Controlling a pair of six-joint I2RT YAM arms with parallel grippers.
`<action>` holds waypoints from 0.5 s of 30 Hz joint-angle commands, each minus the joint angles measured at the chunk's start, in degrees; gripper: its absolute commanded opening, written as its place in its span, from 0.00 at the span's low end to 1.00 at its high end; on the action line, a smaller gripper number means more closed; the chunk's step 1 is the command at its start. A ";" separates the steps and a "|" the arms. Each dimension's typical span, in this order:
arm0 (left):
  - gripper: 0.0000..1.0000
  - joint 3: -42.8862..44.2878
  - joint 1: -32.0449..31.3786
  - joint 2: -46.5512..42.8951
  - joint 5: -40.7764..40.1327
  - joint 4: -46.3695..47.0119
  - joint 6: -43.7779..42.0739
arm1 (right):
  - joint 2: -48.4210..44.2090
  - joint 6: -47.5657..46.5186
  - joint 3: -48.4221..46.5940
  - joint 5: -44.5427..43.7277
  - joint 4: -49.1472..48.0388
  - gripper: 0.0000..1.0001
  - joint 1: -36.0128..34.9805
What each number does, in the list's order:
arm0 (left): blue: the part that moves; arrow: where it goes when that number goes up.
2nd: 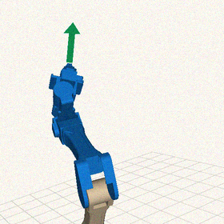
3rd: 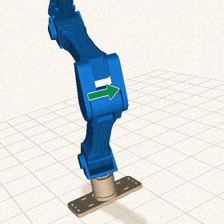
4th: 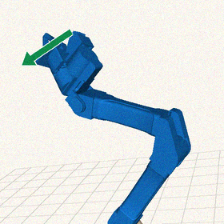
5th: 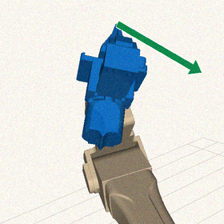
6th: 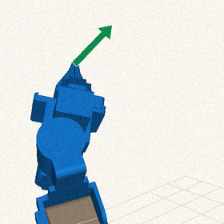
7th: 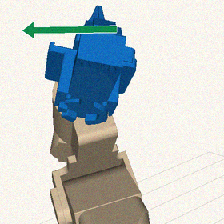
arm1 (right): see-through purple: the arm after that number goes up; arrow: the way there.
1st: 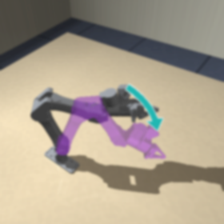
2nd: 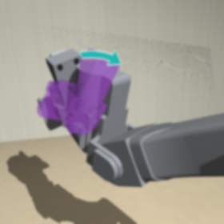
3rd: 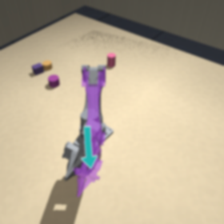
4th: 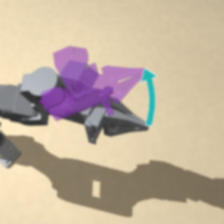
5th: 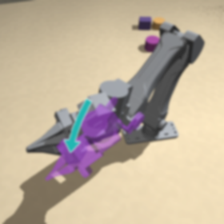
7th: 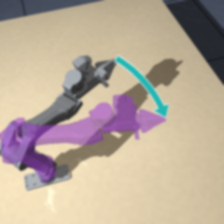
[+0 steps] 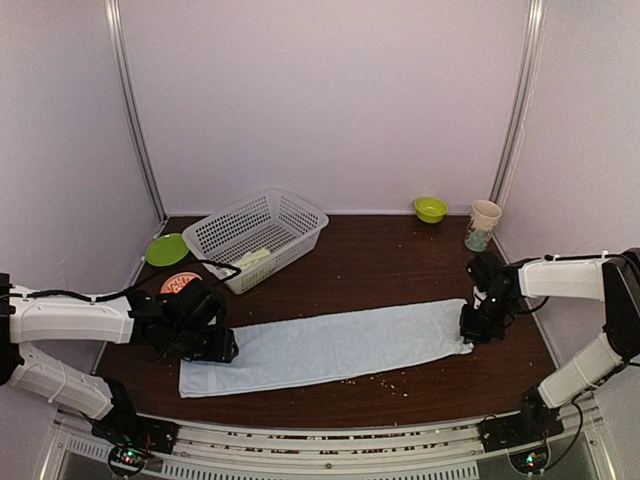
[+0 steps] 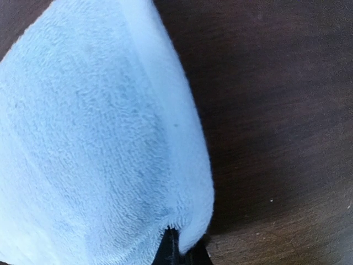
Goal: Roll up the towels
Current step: Pick up the towel from the center of the board.
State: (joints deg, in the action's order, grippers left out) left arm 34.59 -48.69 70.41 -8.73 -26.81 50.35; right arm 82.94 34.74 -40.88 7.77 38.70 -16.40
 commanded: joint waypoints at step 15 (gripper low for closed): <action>0.49 6.77 0.33 4.34 -1.00 -1.87 -2.36 | -18.46 -0.72 -4.09 -15.88 8.72 0.00 3.14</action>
State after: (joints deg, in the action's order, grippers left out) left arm 37.41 -48.69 72.07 -8.84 -28.21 49.17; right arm 67.85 36.10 -41.17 -0.51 43.55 -13.50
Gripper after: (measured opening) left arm 0.491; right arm 0.018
